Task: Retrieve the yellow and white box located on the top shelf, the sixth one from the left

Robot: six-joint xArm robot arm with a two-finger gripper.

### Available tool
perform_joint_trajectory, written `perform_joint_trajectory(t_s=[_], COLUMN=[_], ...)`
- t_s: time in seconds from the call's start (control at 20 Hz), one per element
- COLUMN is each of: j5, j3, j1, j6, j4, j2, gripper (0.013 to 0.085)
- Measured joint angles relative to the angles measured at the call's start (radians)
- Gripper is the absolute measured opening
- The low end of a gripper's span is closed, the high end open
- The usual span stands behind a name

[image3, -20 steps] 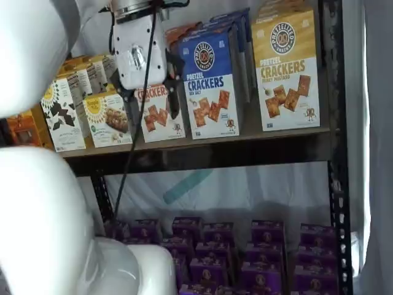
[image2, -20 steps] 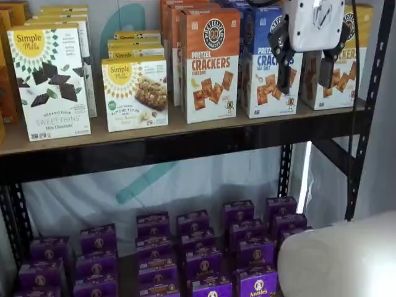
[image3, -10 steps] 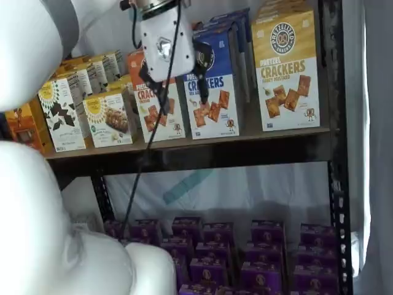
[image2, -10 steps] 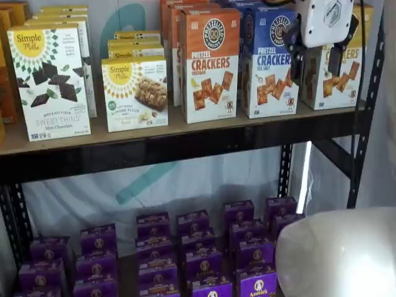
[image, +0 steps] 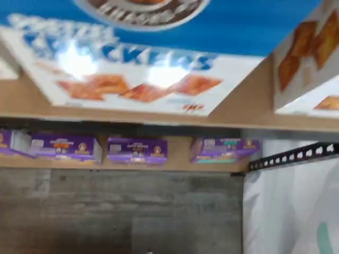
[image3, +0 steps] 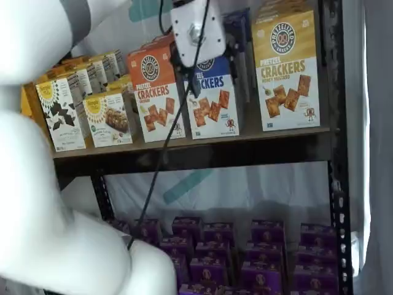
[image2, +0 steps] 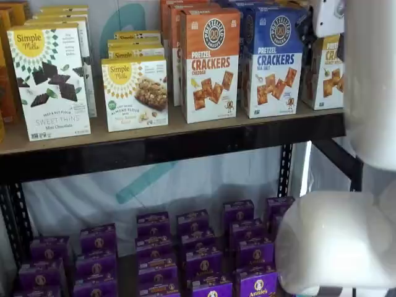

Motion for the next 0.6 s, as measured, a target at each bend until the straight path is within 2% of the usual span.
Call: perform_joint_trajectory(t_s=[0.25, 0.6], j5=[-0.048, -0.064], j3=[-0.058, -0.134], j1=[-0.104, -0.202], j6=[-0.096, -0.19], j4=[0.035, 0.091], j2=[0.079, 0.173], gripper=[0.085, 0.085])
